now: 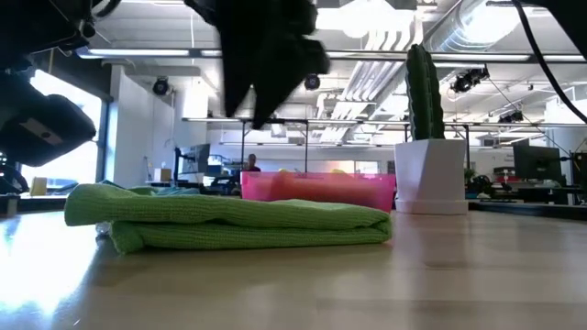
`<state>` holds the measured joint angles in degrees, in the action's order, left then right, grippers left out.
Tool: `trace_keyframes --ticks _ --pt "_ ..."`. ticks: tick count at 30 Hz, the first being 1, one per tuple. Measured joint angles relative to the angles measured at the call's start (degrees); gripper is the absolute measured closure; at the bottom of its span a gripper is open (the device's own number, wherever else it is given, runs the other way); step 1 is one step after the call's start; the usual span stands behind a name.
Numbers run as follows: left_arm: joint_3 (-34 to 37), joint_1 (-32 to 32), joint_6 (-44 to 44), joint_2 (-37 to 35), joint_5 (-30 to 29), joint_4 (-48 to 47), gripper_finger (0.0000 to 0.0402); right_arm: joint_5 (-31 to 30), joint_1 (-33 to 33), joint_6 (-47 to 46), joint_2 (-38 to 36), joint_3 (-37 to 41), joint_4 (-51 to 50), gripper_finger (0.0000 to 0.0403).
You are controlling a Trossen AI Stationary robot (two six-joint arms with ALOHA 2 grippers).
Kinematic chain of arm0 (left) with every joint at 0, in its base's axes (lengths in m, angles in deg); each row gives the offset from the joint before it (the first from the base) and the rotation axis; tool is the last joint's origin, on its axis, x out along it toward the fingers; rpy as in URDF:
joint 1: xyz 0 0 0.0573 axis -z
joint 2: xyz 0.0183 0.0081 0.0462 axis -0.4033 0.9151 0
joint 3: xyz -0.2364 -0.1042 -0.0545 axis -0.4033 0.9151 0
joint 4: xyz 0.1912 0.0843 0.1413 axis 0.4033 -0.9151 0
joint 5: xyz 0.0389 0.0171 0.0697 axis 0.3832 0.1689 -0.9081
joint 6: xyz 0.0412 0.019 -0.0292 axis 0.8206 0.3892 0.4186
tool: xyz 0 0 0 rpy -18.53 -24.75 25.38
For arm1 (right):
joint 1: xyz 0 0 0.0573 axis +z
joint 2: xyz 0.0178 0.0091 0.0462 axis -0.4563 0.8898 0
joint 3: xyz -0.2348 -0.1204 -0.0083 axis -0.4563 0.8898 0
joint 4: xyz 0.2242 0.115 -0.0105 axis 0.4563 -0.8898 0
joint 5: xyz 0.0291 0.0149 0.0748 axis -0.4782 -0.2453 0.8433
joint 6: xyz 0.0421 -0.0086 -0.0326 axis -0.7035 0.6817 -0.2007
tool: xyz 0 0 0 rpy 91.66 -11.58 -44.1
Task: Fold microfiber towels
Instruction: Stack the folded green microfiber cloth on top of the yellow microfiber cloth in the pink bin
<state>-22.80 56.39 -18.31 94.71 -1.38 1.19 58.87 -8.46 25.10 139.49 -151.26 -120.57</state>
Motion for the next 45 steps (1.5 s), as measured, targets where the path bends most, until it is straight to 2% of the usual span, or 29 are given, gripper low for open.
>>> trace_keyframes --ticks 6,11,15,20,24,28,31,35,42,45 --pt "0.0 -1.7 1.0 0.0 -2.9 1.3 0.0328 -5.6 0.0 -2.4 0.0 0.1 -18.4 0.0211" --pt "0.0 -4.9 -0.7 0.0 -7.3 2.1 0.0328 -5.2 -0.4 1.2 -3.1 5.4 -16.6 0.0211" --pt "0.0 -8.0 -2.7 0.0 -12.0 3.2 0.0328 -7.7 -0.2 -2.9 -7.8 16.4 -17.3 0.0211" --pt "0.0 -11.1 -4.8 0.0 -13.0 4.8 0.0328 -6.8 0.6 -11.1 -18.7 36.6 -7.1 0.0211" --pt "0.0 -11.8 -8.0 2.3 -13.2 5.4 0.0328 -5.7 2.3 -18.0 -28.2 51.5 8.8 0.0211" --pt "0.0 -11.7 -8.1 7.3 -13.8 8.6 0.0328 -7.0 3.1 -22.1 -34.7 63.2 27.3 0.0211" --pt "0.0 -11.7 -4.0 10.4 -14.3 14.5 0.0328 -7.1 3.1 -22.3 -37.5 69.3 37.7 0.0211" --pt "0.0 -11.4 1.1 13.9 -14.3 21.3 0.0328 -6.3 3.2 -22.9 -38.6 75.0 44.0 0.0211" --pt "-0.1 -11.4 1.0 19.0 -14.2 23.5 0.0328 -6.6 3.8 -22.5 -40.5 81.9 58.2 0.0211" --pt "-0.2 -11.5 0.7 20.0 -12.3 24.1 0.0328 -7.6 3.7 -22.7 -40.6 83.7 62.3 0.0211"
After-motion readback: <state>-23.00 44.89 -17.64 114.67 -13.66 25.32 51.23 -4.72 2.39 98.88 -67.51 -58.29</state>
